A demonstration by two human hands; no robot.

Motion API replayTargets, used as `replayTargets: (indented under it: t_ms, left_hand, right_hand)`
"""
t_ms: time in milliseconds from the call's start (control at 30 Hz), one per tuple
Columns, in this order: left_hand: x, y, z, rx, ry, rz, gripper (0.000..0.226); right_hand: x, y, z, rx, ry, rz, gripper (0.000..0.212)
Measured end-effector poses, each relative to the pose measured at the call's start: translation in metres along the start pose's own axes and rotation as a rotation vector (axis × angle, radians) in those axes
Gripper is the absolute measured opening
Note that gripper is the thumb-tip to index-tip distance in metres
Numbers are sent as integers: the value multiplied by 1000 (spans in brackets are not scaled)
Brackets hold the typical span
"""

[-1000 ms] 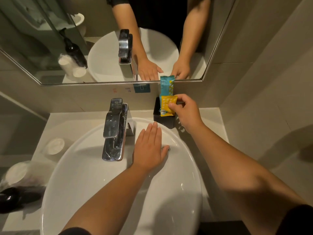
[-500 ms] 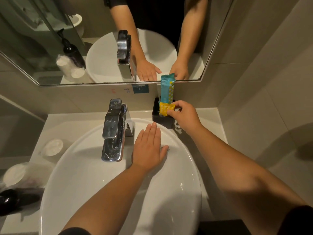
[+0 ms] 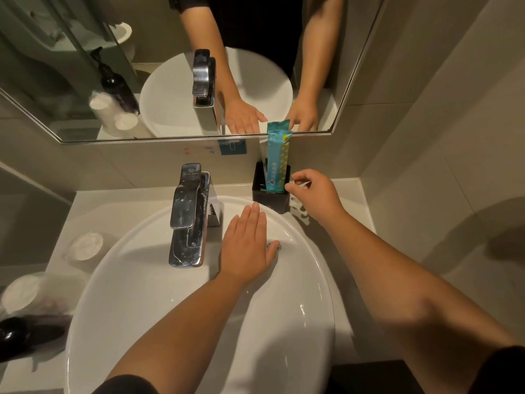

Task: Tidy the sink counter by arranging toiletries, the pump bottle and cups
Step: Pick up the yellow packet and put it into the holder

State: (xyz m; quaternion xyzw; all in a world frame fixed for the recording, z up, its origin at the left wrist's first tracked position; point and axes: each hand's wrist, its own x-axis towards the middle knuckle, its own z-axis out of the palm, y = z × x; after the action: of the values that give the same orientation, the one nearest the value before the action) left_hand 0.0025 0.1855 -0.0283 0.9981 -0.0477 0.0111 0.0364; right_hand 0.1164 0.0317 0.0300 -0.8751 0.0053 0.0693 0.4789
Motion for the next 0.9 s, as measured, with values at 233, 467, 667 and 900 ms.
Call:
replayTargets:
  t_ms: [233,467,667,900]
  left_hand:
    - [0,-1,-1,19,-33,12,73]
    - [-1,-3,-19,-29,-161,30,77]
    - [-12,2,-46,-33,-182,31,69]
    - [-42,3,-60,-1,-138,142,64]
  right_hand:
    - [-22,21,-8,-374,-3,-70,32]
    - [-67,18,-16,-668,-68,-116,45]
    - [-116,6,-14,-813,-129,-161,53]
    - [-156,-3,-4,-869,-140,-224,64]
